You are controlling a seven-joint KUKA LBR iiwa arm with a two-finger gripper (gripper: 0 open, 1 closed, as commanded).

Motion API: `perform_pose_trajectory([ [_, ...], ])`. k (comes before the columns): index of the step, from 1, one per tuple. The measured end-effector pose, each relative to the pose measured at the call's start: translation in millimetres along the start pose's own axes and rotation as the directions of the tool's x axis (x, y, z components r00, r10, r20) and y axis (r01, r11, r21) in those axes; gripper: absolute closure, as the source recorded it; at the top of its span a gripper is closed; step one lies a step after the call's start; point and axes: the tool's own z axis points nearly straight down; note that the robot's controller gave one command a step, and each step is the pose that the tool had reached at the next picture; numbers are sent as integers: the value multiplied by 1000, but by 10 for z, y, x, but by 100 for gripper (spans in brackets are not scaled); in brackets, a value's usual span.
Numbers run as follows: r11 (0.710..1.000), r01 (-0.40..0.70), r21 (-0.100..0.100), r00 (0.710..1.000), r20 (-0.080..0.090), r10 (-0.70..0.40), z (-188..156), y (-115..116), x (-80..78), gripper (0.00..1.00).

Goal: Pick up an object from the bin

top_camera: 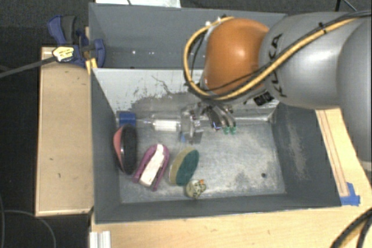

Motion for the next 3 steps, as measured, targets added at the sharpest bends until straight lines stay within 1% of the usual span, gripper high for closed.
perform_pose_trajectory([
  [1,1000,-3,0,1000,2,3,-19,-7,-3,0],
  [2,999,-32,1,999,-1,32,815,-131,403,0],
  [3,999,-34,-1,999,9,34,738,-117,367,100],
])
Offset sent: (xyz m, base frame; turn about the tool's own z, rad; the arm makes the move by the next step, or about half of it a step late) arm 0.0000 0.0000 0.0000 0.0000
